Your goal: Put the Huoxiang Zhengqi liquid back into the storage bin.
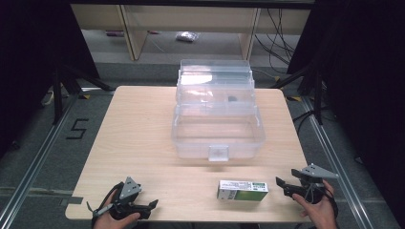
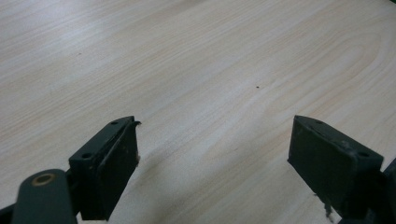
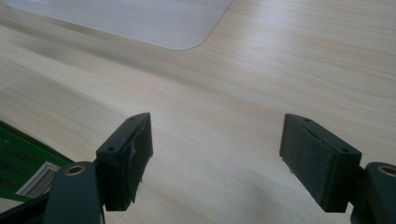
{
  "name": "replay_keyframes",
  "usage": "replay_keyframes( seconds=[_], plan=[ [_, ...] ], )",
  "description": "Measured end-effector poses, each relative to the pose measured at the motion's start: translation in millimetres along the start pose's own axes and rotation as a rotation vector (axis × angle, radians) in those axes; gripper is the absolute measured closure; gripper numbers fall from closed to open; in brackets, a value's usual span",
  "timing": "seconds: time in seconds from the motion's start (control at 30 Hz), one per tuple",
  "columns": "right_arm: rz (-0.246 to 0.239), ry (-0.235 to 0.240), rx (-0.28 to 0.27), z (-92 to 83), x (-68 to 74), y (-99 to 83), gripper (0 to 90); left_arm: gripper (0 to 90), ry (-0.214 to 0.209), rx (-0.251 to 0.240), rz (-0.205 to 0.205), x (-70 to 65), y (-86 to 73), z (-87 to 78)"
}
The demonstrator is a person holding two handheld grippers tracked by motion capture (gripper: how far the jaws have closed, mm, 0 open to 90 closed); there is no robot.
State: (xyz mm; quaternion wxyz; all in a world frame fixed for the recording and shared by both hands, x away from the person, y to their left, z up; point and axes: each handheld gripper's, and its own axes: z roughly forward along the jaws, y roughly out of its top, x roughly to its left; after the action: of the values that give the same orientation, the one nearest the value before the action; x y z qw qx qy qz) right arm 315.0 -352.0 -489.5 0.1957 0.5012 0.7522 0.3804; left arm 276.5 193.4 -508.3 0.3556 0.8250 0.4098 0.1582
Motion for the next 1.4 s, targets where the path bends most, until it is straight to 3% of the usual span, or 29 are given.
replay_keyframes(
  seconds=[0.03, 0.1, 0.27, 0.37, 0.4, 0.47, 0.53, 0.57, 0.63, 0.7, 0.73, 0.77, 0.87, 0.9, 0.93, 1.03, 1.07, 1.17, 1.2, 1.23, 1.3, 1.33, 1.37, 1.4],
  plan=[
    [-0.035, 0.0, -0.006, -1.3, -2.9, 2.2, 26.5, 15.3, 0.0, 0.0, 0.0, 0.0, 0.0, 0.0],
    [-0.023, -0.003, -0.018, -0.9, -1.8, 2.6, 26.5, 15.4, 0.0, 0.001, -0.002, -0.1, 0.7, 0.0],
    [-0.069, 0.013, -0.024, -8.5, -2.8, 9.4, 26.5, 15.3, 0.016, -0.006, -0.002, 0.4, 0.4, 0.4],
    [-0.084, 0.007, -0.022, -11.3, -1.7, 12.5, 26.8, 15.4, 0.005, 0.003, 0.0, 0.9, 0.2, -0.2],
    [-0.096, 0.03, -0.012, -13.0, -0.3, 15.7, 27.0, 15.3, 0.003, -0.006, -0.008, 0.6, 0.1, 1.2],
    [-0.11, 0.017, -0.022, -14.8, 0.3, 17.4, 27.0, 15.4, 0.002, -0.011, -0.02, -0.7, 0.4, 1.6],
    [-0.098, 0.055, 0.003, -17.5, 3.6, 20.6, 27.0, 15.4, -0.001, -0.012, -0.014, -1.1, 0.2, 1.4],
    [-0.079, 0.047, 0.032, -20.0, 7.2, 21.5, 27.0, 15.3, -0.001, -0.011, -0.014, -1.0, 0.0, 1.4],
    [-0.102, 0.03, 0.043, -22.3, 8.1, 23.9, 26.9, 15.4, 0.001, -0.014, -0.024, -1.3, 0.3, 1.6],
    [-0.111, 0.055, 0.043, -22.8, 7.8, 25.8, 26.9, 15.3, 0.002, -0.014, -0.024, -1.4, 0.4, 1.5],
    [-0.093, 0.061, 0.046, -23.3, 9.2, 26.3, 26.8, 15.3, 0.0, -0.02, -0.025, -1.5, 0.0, 2.0],
    [-0.126, 0.045, 0.041, -25.8, 8.1, 29.6, 26.3, 15.4, 0.003, -0.012, -0.024, -1.3, 0.2, 1.6],
    [-0.146, 0.048, 0.052, -29.3, 9.3, 34.0, 25.7, 15.4, 0.001, -0.006, -0.01, -0.7, 0.0, 1.4],
    [-0.146, 0.048, 0.052, -29.3, 9.3, 34.0, 25.7, 15.4, 0.001, -0.006, -0.01, -0.7, 0.0, 1.4],
    [-0.115, 0.061, 0.057, -30.7, 12.7, 34.7, 25.5, 15.4, 0.0, -0.018, -0.025, -1.6, -0.1, 2.3],
    [-0.123, 0.074, 0.056, -38.4, 17.6, 41.6, 23.8, 15.3, 0.008, -0.013, -0.02, -1.1, 0.1, 2.4],
    [-0.175, 0.074, 0.032, -38.9, 16.7, 44.1, 23.0, 15.4, 0.008, -0.013, -0.02, -1.1, 0.1, 2.4],
    [-0.172, 0.101, 0.049, -42.7, 23.3, 47.3, 20.8, 15.4, 0.011, -0.01, -0.015, -0.3, 0.0, 2.4],
    [-0.19, 0.109, 0.046, -43.8, 26.0, 49.3, 20.2, 15.4, 0.011, -0.009, -0.013, 0.2, 0.2, 2.6],
    [-0.251, 0.127, 0.036, -45.3, 30.7, 54.2, 18.7, 15.4, 0.01, -0.009, -0.015, -0.4, -0.1, 2.5],
    [-0.251, 0.14, 0.043, -46.9, 35.8, 56.0, 18.6, 15.4, 0.01, -0.007, -0.013, -0.2, -0.3, 2.6],
    [-0.28, 0.155, 0.042, -47.5, 39.2, 58.6, 18.4, 15.4, 0.01, -0.006, -0.015, -0.3, -0.3, 2.5],
    [-0.279, 0.164, 0.052, -49.1, 44.6, 60.5, 18.4, 15.4, 0.011, -0.006, -0.014, -0.1, -0.1, 2.3],
    [-0.319, 0.173, 0.05, -49.8, 52.3, 65.5, 17.9, 15.4, 0.012, -0.008, -0.015, -0.2, 0.1, 2.3]
  ],
)
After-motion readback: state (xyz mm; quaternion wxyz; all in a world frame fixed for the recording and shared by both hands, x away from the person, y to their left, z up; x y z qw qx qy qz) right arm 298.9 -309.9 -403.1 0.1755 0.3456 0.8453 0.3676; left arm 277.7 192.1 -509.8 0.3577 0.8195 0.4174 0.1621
